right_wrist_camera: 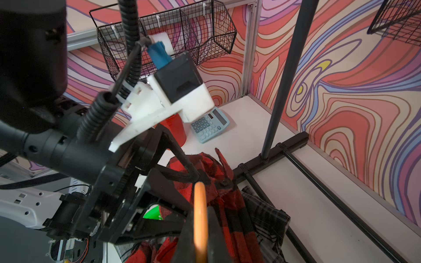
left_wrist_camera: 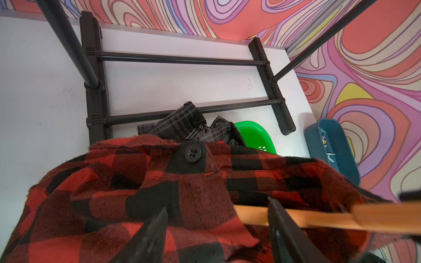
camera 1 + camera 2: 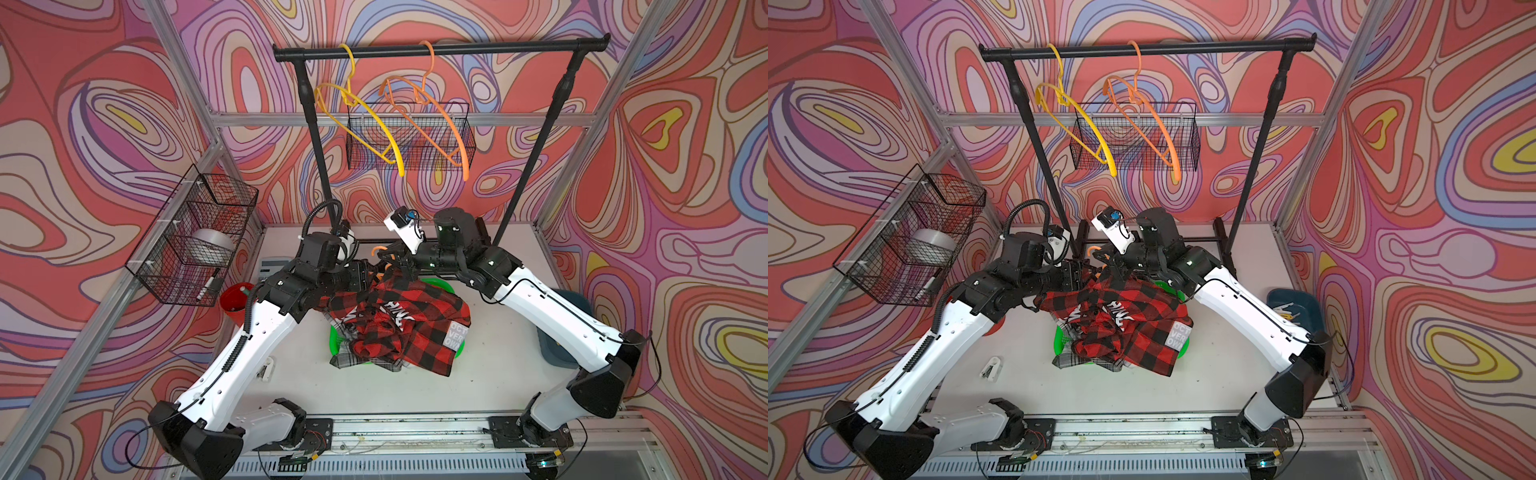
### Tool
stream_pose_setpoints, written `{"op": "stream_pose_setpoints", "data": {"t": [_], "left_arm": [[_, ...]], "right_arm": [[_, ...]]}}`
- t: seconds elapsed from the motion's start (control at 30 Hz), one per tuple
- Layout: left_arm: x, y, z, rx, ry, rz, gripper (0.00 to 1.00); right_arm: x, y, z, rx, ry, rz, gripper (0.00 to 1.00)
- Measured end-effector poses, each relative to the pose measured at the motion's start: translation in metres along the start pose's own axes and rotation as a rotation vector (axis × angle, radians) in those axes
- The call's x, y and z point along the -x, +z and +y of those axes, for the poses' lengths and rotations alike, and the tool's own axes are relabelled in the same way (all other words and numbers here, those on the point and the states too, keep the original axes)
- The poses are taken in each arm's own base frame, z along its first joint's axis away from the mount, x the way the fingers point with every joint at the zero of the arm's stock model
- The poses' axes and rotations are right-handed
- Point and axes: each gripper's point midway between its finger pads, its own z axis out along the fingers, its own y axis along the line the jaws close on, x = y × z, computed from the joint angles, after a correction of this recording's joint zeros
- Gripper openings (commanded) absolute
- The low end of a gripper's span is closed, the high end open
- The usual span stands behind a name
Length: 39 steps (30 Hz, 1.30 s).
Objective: Remove the clothespins securing long-sleeve shirts to the hanger
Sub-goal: Remove the long-sleeve shirt from the hanger.
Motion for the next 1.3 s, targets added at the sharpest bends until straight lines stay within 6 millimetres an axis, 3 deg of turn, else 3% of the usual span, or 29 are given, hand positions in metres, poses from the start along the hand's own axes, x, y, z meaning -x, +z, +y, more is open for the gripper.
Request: {"op": "stream_pose_setpoints", "data": {"t": [0.4,0.63,0.73,0.97,1.3], "left_arm": [[-0.002,0.010,0.009,0.054,0.002,0.009,0.47],[-0.007,0.013,0.005,0.051,0.020,0.027,0.19],[-0.008,0.013,0.006,0.056,0.020,0.030,0.00],[-0.006,0.014,0.013,0.096,0.044,0.018,0.00],[-0.016,0.020,0.041,0.193,0.053,0.032,0.00]], "right_arm": [[-0.003,0.001,0.006,0.014,0.000,0.013,0.00],[-0.008,0.005,0.005,0.015,0.006,0.030,0.00],[-0.008,0.005,0.005,0.015,0.006,0.031,0.00],[-0.007,0.005,0.005,0.014,-0.001,0.028,0.00],[-0.011,0.003,0.004,0.000,0.000,0.036,0.00]]}}
